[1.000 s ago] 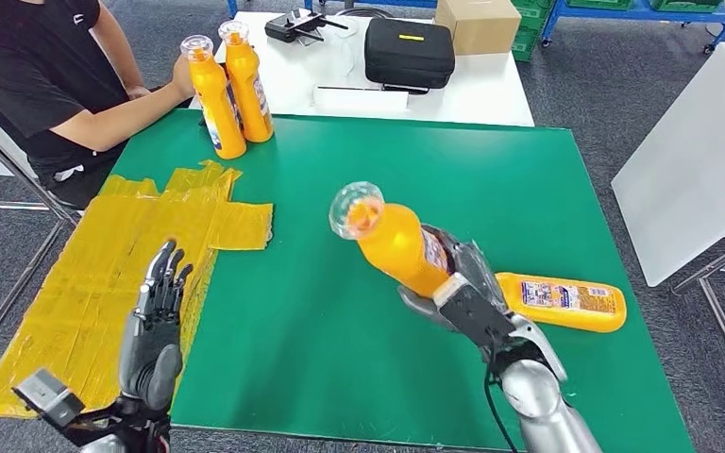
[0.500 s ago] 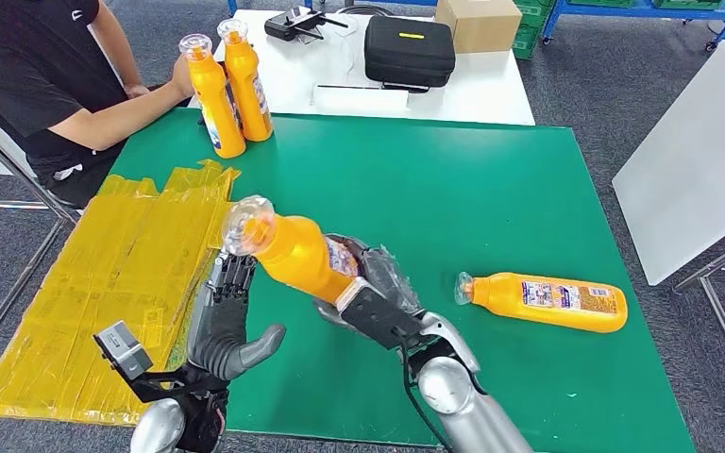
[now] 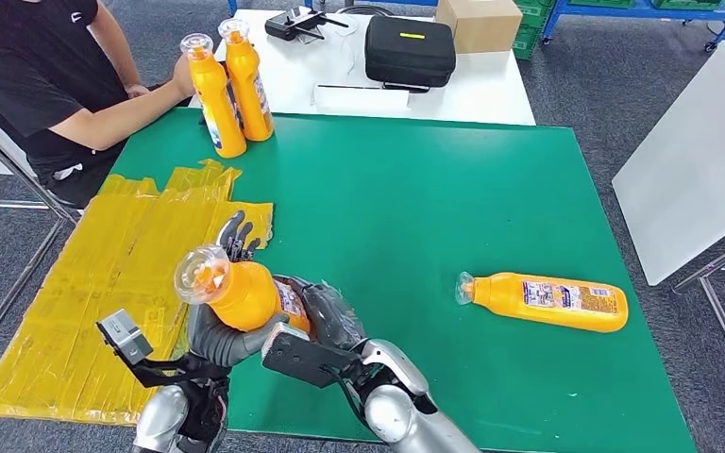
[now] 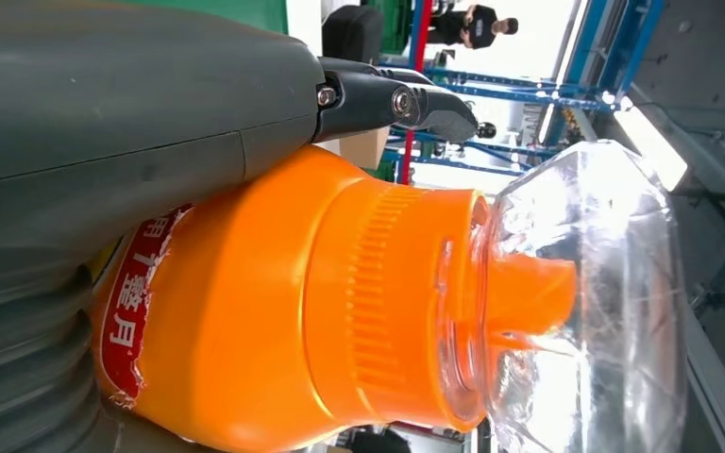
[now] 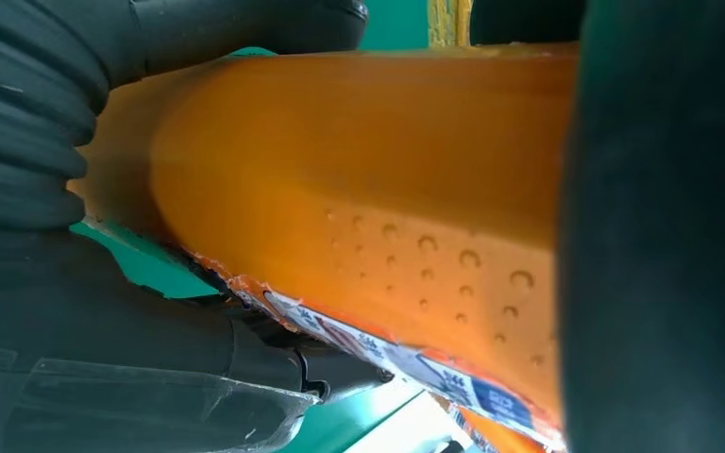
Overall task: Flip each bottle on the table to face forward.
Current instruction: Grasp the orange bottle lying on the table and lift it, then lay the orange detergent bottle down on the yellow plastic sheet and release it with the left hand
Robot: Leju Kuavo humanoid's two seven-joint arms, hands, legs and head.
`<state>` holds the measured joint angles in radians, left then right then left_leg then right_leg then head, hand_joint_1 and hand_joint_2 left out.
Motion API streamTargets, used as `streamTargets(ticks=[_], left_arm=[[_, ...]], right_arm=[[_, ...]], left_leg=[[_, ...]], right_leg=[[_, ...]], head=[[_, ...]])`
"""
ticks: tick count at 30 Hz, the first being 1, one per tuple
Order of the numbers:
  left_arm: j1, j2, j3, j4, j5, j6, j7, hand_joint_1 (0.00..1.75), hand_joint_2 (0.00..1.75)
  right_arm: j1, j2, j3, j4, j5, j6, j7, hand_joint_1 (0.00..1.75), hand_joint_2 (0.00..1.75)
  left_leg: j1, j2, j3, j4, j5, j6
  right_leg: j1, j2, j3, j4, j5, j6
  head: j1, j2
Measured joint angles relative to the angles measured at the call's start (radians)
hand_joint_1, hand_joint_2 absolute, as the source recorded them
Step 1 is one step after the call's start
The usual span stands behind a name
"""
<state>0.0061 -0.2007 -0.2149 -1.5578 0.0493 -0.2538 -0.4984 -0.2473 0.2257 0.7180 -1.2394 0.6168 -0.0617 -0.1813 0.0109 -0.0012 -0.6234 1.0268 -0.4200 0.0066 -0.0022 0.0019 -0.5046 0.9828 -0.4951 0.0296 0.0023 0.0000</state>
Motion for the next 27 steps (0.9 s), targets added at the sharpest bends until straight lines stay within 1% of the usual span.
streamTargets(ticks=[1, 5, 9, 19, 25, 26, 27], left_arm=[[0.0, 0.0, 0.002, 0.003, -0.005, 0.002, -0.002, 0.0, 1.75], [0.009, 0.002, 0.012, 0.015, -0.042, 0.019, -0.018, 1.75, 1.75], [0.024, 0.01, 0.027, 0.02, -0.061, 0.017, -0.045, 1.75, 1.75], [0.031, 0.017, 0.039, 0.025, -0.068, 0.015, -0.052, 1.75, 1.75], [0.043, 0.017, 0.055, 0.013, -0.105, 0.003, -0.056, 1.75, 1.75], [0.044, 0.017, 0.055, 0.011, -0.109, 0.003, -0.055, 1.75, 1.75], [0.044, 0.017, 0.056, 0.008, -0.112, 0.003, -0.055, 1.75, 1.75]], right_arm=[[-0.003, 0.002, 0.004, 0.006, 0.005, 0.0, 0.0, 1.75, 1.75], [-0.022, 0.006, 0.033, 0.027, 0.041, 0.003, -0.004, 1.75, 1.75], [-0.041, 0.006, 0.063, 0.045, 0.049, 0.003, -0.004, 1.75, 1.75], [-0.056, 0.004, 0.085, 0.064, 0.045, 0.002, -0.004, 1.75, 1.75], [-0.054, -0.009, 0.1, 0.064, 0.029, -0.053, 0.0, 1.75, 1.75], [-0.053, -0.011, 0.1, 0.062, 0.029, -0.061, 0.0, 1.62, 1.75], [-0.051, -0.014, 0.098, 0.058, 0.029, -0.068, 0.0, 1.18, 1.75]], left_leg=[[0.0, 0.0, 0.0, 0.0, 0.0, 0.0], [0.0, 0.0, 0.0, 0.0, 0.0, 0.0], [0.0, 0.0, 0.0, 0.0, 0.0, 0.0], [0.0, 0.0, 0.0, 0.0, 0.0, 0.0], [0.0, -0.001, -0.001, 0.0, 0.0, 0.0], [0.0, -0.001, -0.001, 0.0, 0.0, 0.0], [0.0, -0.001, -0.001, 0.0, 0.0, 0.0]], right_leg=[[0.0, 0.0, 0.0, 0.0, 0.0, 0.0], [0.0, 0.0, 0.0, 0.0, 0.0, 0.0], [0.0, 0.0, 0.0, 0.0, 0.0, 0.0], [0.0, 0.0, 0.0, 0.0, 0.0, 0.0], [0.0, 0.0, 0.0, 0.0, 0.0, 0.0], [0.0, -0.001, 0.0, 0.0, 0.0, 0.0], [0.0, -0.001, 0.0, 0.0, 0.0, 0.0]], head=[[0.0, 0.0], [0.0, 0.0], [0.0, 0.0], [0.0, 0.0], [0.0, 0.0], [0.0, 0.0], [0.0, 0.0]])
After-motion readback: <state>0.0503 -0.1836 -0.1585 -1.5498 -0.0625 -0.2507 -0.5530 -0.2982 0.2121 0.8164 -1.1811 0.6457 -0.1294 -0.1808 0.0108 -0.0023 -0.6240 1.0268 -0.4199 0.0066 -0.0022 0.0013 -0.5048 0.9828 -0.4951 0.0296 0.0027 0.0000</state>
